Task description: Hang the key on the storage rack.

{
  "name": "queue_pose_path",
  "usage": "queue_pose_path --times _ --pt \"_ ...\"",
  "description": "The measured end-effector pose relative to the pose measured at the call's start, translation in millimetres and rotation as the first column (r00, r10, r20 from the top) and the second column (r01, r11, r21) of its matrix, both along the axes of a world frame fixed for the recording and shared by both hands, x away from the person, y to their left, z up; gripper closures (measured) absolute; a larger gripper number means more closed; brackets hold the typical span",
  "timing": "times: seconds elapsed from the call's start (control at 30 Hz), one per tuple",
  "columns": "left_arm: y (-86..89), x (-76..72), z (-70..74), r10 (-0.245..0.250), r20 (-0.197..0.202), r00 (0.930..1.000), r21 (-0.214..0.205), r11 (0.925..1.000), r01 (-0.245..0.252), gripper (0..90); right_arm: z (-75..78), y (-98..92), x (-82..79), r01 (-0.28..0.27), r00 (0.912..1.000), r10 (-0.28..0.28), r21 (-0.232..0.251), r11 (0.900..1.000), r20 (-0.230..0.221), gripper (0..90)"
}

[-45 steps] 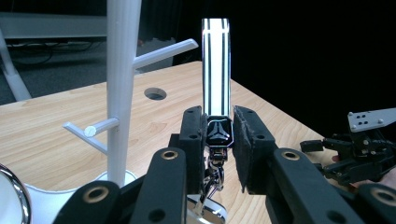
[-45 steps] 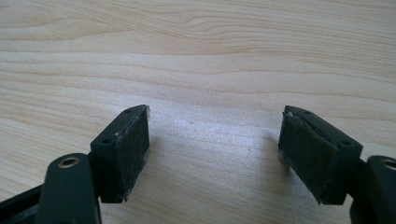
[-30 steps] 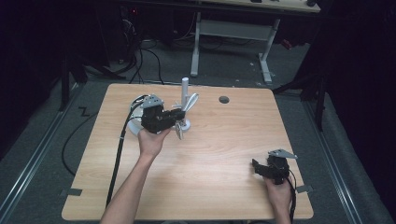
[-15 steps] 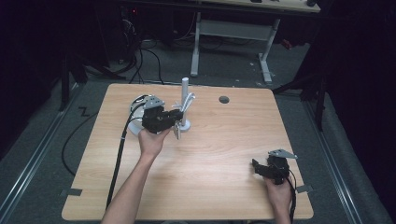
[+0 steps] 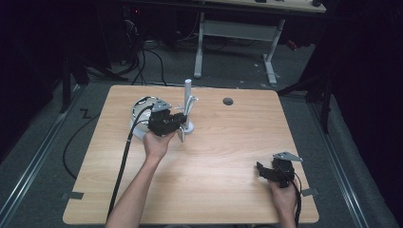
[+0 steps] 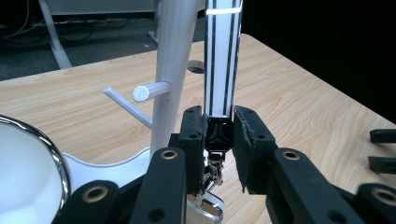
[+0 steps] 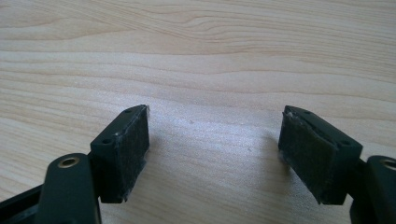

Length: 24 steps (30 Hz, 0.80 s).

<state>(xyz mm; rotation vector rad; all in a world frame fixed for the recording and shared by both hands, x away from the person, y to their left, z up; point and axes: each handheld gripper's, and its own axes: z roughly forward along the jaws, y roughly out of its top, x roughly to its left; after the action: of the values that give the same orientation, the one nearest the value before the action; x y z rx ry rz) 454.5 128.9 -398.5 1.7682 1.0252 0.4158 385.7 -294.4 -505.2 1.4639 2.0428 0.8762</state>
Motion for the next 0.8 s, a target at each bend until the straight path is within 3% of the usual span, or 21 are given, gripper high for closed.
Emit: queue_pose_path --times 0.8 --pt "-2.0 4.8 -3.0 0.031 0.005 0.9995 0.016 0.9994 -0.031 73.0 0.0 0.0 -0.3 0.000 1.0000 0.000 -0.002 1.0000 0.000 24.6"
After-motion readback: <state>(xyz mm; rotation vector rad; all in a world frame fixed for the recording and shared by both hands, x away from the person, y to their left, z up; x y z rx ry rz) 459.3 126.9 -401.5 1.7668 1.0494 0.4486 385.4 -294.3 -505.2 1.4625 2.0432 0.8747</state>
